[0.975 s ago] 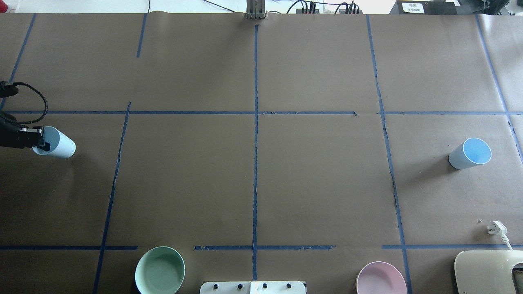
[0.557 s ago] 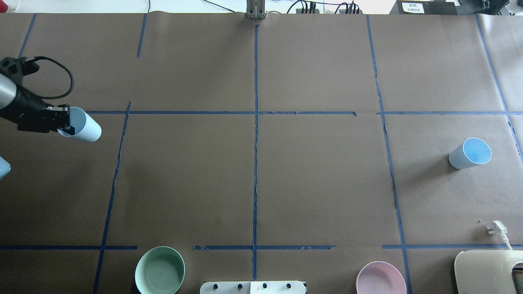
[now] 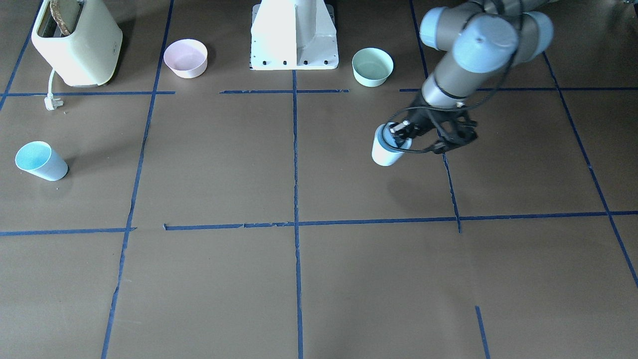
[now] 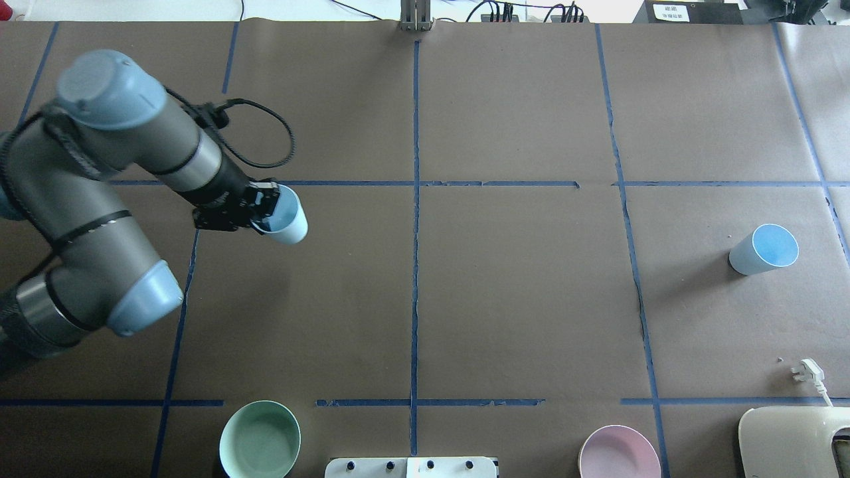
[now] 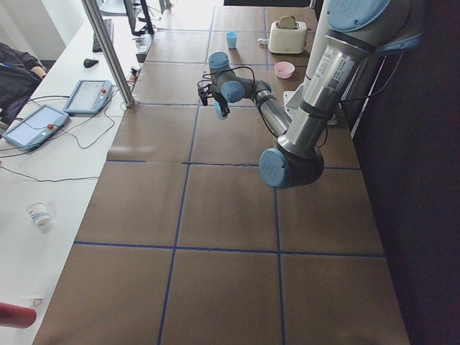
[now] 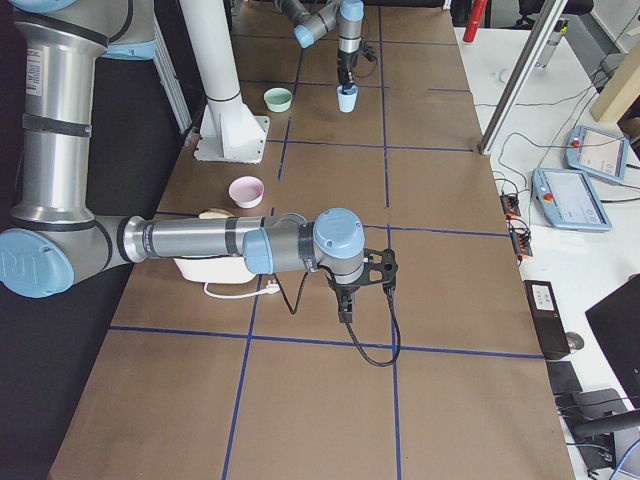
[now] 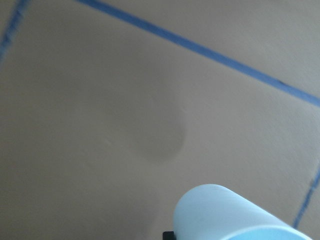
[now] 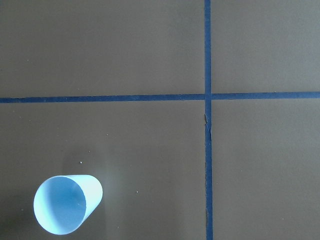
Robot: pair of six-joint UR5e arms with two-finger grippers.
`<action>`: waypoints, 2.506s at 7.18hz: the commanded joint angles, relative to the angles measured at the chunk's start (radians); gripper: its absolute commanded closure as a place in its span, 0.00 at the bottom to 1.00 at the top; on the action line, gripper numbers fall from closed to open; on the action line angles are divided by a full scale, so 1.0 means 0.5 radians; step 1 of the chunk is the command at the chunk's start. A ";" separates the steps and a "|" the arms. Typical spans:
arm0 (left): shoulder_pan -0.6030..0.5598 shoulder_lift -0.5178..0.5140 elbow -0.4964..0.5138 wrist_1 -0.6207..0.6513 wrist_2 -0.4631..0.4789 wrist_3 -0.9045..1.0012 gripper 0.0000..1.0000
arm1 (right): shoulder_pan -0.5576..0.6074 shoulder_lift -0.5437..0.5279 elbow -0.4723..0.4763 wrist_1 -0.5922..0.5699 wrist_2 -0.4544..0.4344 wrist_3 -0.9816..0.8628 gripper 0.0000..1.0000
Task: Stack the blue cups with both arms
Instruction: 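Carry the cup with the left gripper to the table center and lower it, then open the left gripper and withdraw it while the right arm reaches for the other cup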
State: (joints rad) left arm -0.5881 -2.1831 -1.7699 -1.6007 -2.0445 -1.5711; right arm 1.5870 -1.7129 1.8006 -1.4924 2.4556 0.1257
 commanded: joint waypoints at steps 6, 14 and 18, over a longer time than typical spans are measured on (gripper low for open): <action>0.219 -0.420 0.524 -0.140 0.220 -0.128 0.94 | -0.017 0.073 -0.012 0.015 -0.002 0.031 0.00; 0.164 -0.359 0.435 -0.131 0.224 -0.125 0.00 | -0.017 0.082 -0.009 0.012 -0.002 0.028 0.00; -0.099 -0.126 -0.107 0.191 -0.037 -0.110 0.00 | -0.167 0.082 0.016 0.036 -0.018 0.165 0.00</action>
State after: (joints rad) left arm -0.5918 -2.2781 -1.7445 -1.5574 -2.0212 -1.6285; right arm 1.5438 -1.6720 1.8007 -1.4816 2.4488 0.1592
